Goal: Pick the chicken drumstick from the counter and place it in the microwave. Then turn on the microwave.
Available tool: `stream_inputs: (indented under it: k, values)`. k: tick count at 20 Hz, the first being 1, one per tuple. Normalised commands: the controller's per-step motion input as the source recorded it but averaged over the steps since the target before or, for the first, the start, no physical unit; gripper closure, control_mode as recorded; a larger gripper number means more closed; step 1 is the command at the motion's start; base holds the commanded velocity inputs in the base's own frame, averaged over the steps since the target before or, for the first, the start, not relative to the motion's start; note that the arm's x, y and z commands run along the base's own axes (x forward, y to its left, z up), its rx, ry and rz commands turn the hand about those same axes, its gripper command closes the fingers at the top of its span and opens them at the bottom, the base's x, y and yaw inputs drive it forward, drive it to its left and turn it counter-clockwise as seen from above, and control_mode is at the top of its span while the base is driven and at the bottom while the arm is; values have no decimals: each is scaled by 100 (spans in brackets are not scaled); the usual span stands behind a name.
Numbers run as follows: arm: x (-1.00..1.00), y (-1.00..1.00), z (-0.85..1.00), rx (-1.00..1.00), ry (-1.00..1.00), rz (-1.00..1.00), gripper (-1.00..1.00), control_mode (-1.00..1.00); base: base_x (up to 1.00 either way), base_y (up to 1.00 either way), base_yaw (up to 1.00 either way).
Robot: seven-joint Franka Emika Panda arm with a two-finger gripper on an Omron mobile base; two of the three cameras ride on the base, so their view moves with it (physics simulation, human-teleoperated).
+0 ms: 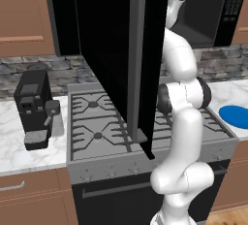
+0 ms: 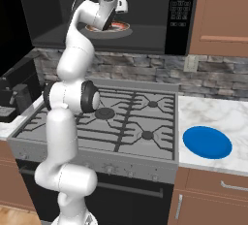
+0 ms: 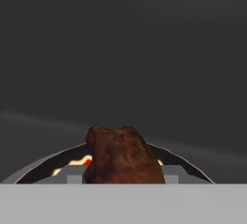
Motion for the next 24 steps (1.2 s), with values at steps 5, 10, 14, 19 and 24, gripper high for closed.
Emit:
stream_inputs:
  k: [5,10,14,19,24]
  values:
    - [19,1,-8,0,4,0,100,-100,0,0,0]
    - [20,1,-4,0,1,0,100,-100,0,0,0]
    - [20,1,-4,0,1,0,100,-100,0,0,0]
    - [20,1,-6,0,2,0,100,-100,0,0,0]
    - [16,3,-12,0,5,0,100,-100,0,0,0]
